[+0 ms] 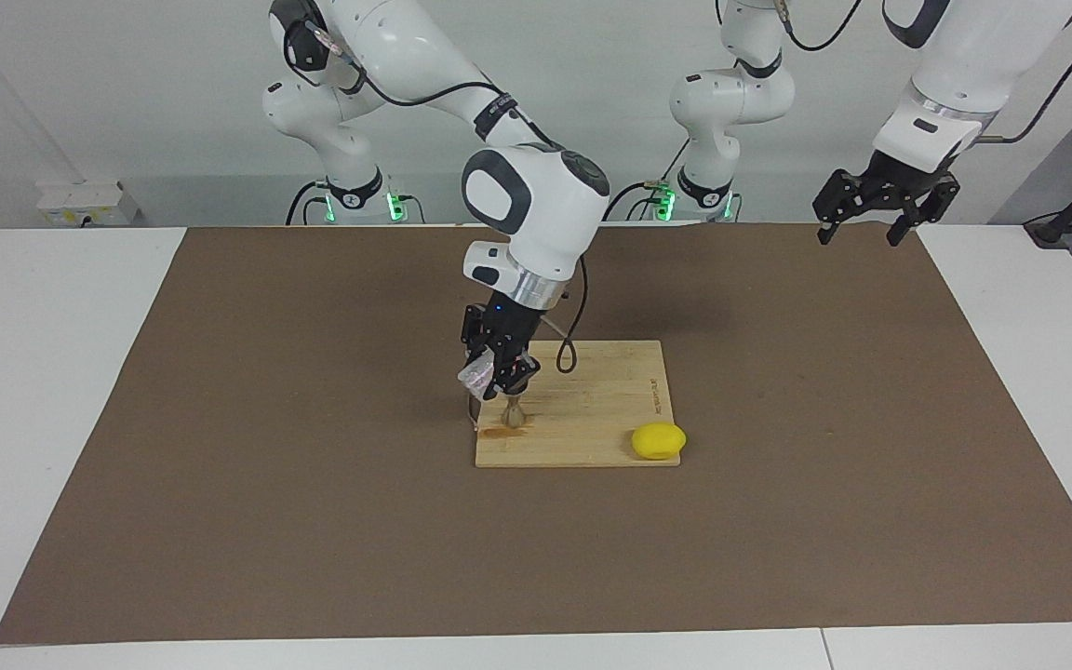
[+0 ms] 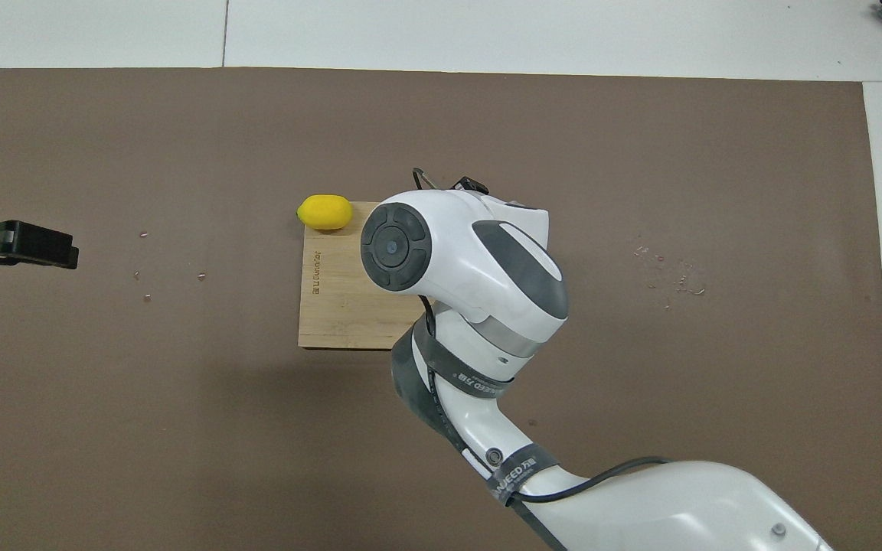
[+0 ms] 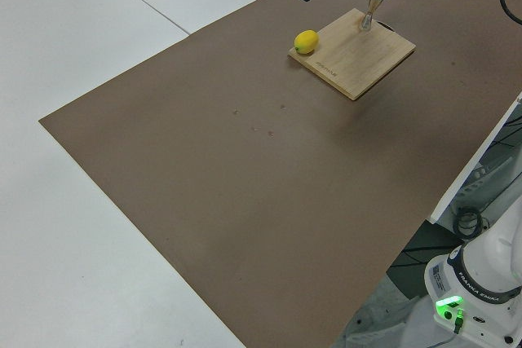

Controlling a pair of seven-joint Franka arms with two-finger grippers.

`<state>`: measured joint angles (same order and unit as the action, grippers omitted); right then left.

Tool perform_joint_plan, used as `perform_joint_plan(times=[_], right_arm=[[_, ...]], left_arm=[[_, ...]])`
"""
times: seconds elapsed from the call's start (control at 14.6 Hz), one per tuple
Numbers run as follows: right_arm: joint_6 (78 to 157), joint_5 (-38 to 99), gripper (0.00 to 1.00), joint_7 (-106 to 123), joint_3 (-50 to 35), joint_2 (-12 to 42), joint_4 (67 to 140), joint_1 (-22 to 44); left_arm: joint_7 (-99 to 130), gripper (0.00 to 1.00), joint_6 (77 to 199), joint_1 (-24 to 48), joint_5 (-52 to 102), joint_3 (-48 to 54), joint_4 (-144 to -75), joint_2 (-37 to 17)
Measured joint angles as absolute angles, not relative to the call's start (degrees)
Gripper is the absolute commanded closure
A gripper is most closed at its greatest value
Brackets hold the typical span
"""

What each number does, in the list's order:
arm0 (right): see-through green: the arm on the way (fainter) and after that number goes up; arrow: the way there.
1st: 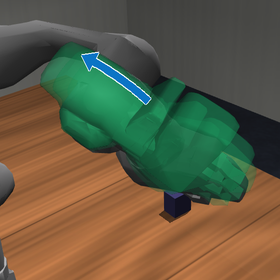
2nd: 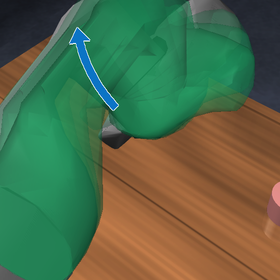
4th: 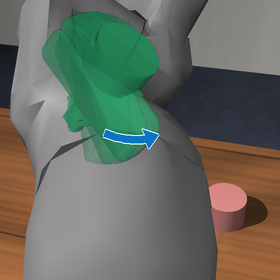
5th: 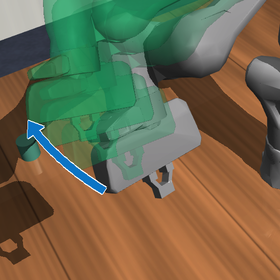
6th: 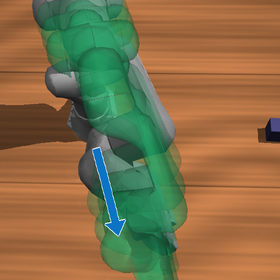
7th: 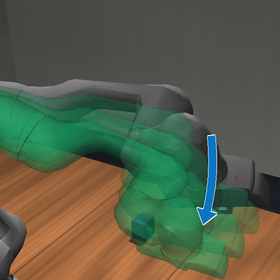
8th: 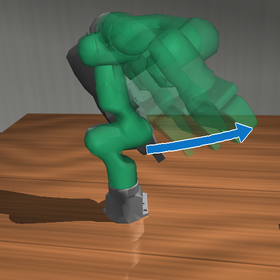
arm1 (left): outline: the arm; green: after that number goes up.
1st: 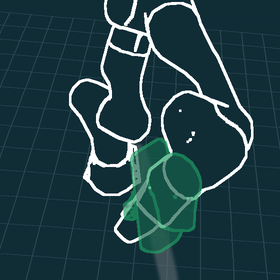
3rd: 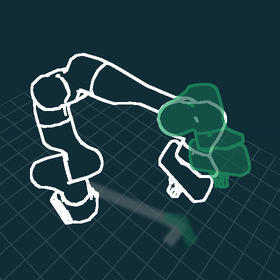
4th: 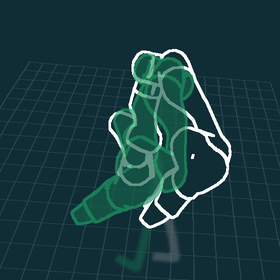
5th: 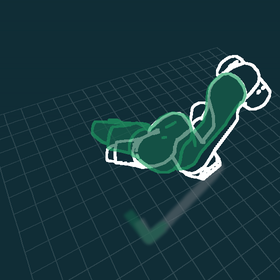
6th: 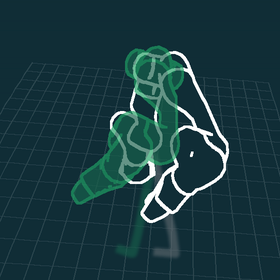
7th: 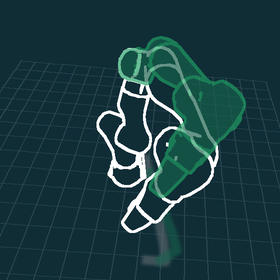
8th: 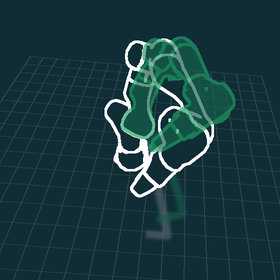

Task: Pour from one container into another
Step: 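Tilt the clear cup with the right gripper to pour into the dark cup, then carry the clear cup back and lower it onto the table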

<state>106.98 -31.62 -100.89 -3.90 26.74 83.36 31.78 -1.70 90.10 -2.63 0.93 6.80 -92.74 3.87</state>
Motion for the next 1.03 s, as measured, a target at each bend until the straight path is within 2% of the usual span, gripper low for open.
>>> perform_joint_plan(times=[1.03], right_arm=[[106.98, -15.52, 0.98, -100.09, -3.89, 26.73, 81.06, 23.82]], left_arm=[[-1.70, 0.00, 90.09, -2.63, 0.93, 6.74, -92.80, 3.87]])
